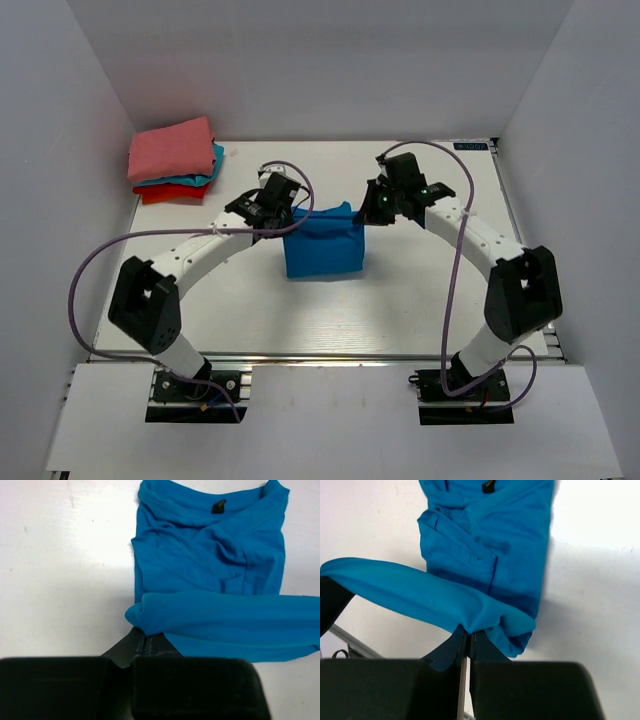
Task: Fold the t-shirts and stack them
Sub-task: Fold the long partially folded tshirt into a neat square
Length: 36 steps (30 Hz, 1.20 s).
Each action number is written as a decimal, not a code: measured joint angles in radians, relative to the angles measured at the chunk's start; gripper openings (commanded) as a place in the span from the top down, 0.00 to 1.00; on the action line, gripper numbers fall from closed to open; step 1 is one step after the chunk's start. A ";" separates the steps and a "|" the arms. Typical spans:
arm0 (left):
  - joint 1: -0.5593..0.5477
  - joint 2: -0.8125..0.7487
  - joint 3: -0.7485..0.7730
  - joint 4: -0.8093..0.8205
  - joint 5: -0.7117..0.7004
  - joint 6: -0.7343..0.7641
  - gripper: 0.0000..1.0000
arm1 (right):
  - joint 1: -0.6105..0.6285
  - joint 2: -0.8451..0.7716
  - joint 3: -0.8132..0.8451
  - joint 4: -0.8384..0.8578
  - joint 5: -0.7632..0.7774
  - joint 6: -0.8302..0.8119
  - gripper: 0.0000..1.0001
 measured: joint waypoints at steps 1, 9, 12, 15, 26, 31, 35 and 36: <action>0.011 0.023 0.012 0.010 0.011 0.011 1.00 | -0.008 0.023 0.020 0.003 -0.005 -0.007 1.00; 0.082 0.171 0.101 0.070 0.084 0.074 1.00 | -0.063 0.174 0.149 0.013 -0.055 -0.035 1.00; 0.110 0.232 0.148 0.105 0.113 0.099 1.00 | -0.082 0.237 0.209 0.017 -0.078 -0.043 1.00; 0.137 0.315 0.219 0.113 0.127 0.114 1.00 | -0.102 0.320 0.280 0.039 -0.111 -0.054 0.96; 0.239 0.604 0.529 0.052 0.189 0.128 0.01 | -0.161 0.623 0.550 0.121 -0.244 -0.045 0.10; 0.259 0.547 0.508 0.064 0.222 0.148 0.01 | -0.164 0.559 0.511 0.149 -0.244 -0.061 0.10; 0.247 0.441 0.394 0.112 0.288 0.164 0.01 | -0.161 0.422 0.365 0.199 -0.289 -0.063 0.10; 0.242 0.423 0.374 0.127 0.312 0.167 0.01 | -0.160 0.396 0.340 0.212 -0.310 -0.061 0.10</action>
